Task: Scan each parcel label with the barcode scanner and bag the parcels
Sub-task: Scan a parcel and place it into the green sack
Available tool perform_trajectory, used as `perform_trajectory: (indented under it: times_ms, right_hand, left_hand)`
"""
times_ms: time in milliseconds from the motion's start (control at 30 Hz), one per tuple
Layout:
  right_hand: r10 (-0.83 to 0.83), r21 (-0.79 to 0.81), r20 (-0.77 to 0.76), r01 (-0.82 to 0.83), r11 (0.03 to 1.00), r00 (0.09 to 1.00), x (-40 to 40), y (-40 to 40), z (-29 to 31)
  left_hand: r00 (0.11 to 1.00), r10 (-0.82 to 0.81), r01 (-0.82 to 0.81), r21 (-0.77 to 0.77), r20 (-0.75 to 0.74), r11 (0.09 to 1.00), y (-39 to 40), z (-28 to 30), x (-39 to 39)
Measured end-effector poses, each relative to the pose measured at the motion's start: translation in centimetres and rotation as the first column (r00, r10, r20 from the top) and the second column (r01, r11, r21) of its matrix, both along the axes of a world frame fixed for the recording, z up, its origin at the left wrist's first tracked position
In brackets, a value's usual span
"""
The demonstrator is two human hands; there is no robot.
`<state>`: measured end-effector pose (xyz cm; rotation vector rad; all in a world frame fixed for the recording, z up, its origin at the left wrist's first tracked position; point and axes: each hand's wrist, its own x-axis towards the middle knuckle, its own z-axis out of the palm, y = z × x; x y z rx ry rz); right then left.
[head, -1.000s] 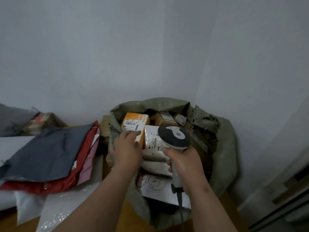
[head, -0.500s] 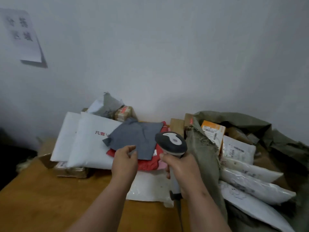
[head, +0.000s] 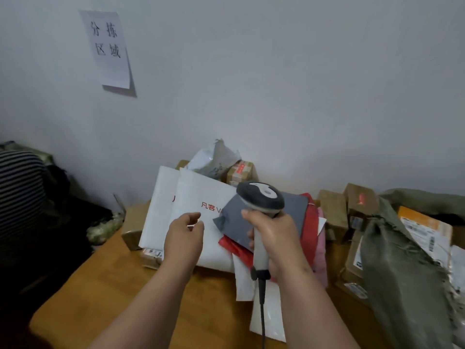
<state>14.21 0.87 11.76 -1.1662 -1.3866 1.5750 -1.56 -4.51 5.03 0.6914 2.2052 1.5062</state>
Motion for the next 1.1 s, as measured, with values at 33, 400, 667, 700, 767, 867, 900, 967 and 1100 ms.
perform_trajectory:
  times_ms: [33,400,667,700,767,867,900,967,1100]
  right_hand:
    - [-0.019,-0.009,-0.023,0.019,1.0,1.0,-0.6,0.8,0.0]
    - [-0.007,-0.074,-0.077,0.001,0.997,0.997,-9.5,10.2,-1.1]
    - [-0.093,-0.125,-0.062,0.084,0.989,0.994,-16.5,16.0,-3.3]
    - [-0.094,-0.137,-0.045,0.087,0.987,0.995,-17.5,16.6,-3.8]
    - [-0.106,-0.153,-0.014,0.102,0.983,0.994,-19.2,17.7,-5.0]
    - [-0.148,-0.172,0.021,0.15,0.974,0.989,-21.4,19.2,-6.5]
    - [-0.166,-0.178,0.03,0.169,0.97,0.986,-22.0,19.8,-7.0]
    - [-0.186,-0.181,0.043,0.191,0.965,0.982,-23.0,20.9,-7.7]
    - [-0.191,-0.178,0.058,0.198,0.964,0.98,-23.7,22.4,-8.8]
  left_hand:
    - [1.0,0.003,-0.003,0.004,-0.016,1.0,0.4,0.3,-0.6]
    - [1.0,-0.011,0.011,-0.015,-0.021,1.0,9.5,1.4,-8.7]
    - [0.988,-0.139,0.134,-0.064,-0.075,0.989,18.8,0.8,-16.8]
    - [0.982,-0.165,0.158,-0.082,-0.093,0.984,19.9,0.5,-18.0]
    - [0.966,-0.209,0.191,-0.125,-0.152,0.974,22.1,0.0,-20.0]
    - [0.932,-0.252,0.201,-0.206,-0.262,0.958,25.5,-0.9,-22.3]
    - [0.916,-0.276,0.207,-0.248,-0.292,0.947,26.8,-1.2,-23.0]
    - [0.871,-0.341,0.215,-0.349,-0.353,0.912,29.4,-1.8,-24.4]
    - [0.816,-0.464,0.278,-0.47,-0.345,0.838,33.4,-3.8,-26.4]
